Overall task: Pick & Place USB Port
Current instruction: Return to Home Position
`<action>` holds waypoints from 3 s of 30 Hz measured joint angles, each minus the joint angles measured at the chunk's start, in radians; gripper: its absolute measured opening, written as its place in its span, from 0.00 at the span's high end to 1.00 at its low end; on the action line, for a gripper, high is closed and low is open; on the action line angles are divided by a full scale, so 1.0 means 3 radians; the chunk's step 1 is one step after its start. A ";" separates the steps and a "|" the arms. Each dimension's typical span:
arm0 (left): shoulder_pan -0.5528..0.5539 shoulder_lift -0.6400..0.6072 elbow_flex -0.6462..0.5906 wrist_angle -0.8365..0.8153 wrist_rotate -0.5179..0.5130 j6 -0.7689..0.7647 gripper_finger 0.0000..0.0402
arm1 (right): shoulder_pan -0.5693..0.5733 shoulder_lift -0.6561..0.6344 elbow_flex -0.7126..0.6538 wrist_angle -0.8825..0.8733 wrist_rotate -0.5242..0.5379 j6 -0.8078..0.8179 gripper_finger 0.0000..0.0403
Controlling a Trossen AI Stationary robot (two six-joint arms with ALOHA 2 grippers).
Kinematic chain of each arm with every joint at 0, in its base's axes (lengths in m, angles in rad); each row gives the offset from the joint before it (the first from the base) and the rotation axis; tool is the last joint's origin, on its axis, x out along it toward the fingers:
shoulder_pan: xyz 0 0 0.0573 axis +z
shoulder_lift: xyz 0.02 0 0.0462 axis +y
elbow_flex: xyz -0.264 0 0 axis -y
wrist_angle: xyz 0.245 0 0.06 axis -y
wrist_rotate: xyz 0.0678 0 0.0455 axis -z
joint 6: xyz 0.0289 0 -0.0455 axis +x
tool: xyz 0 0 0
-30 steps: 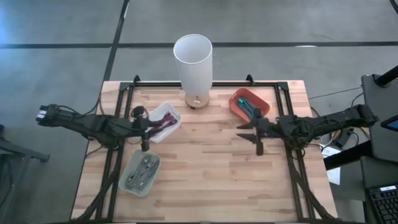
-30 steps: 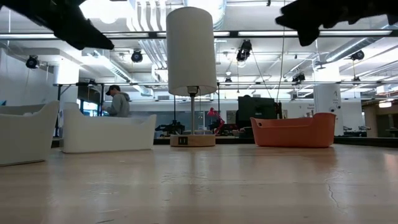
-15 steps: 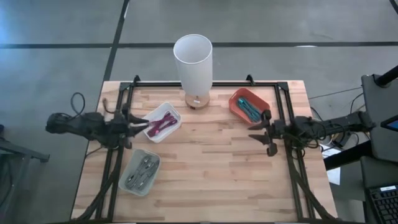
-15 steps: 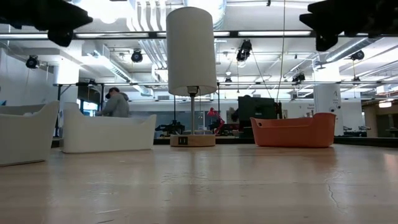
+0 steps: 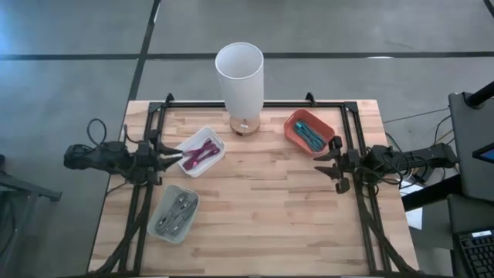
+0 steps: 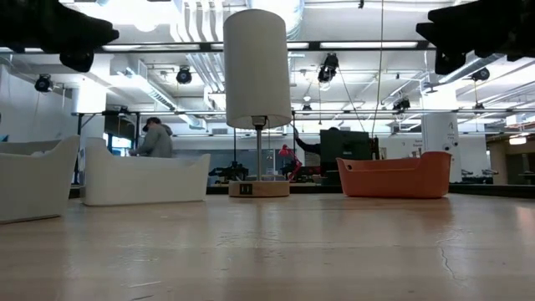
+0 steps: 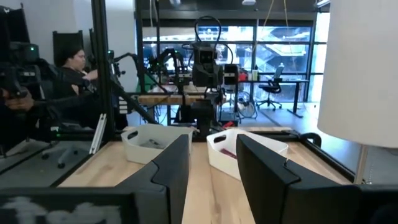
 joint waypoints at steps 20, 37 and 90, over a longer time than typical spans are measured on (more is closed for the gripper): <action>-0.0001 -0.0001 -0.0321 0.0588 0.0164 0.0371 0.75 | 0.0000 -0.0570 -0.0241 -0.0232 0.0001 0.0027 0.67; -0.0001 -0.0002 -0.0760 0.1116 0.0172 0.0389 0.75 | 0.0001 -0.0792 -0.0287 -0.0529 0.0003 0.0197 0.67; 0.0001 -0.0001 -0.0952 0.1014 0.0133 0.0033 0.75 | 0.0001 -0.0780 -0.0321 -0.0836 0.0029 0.0186 0.69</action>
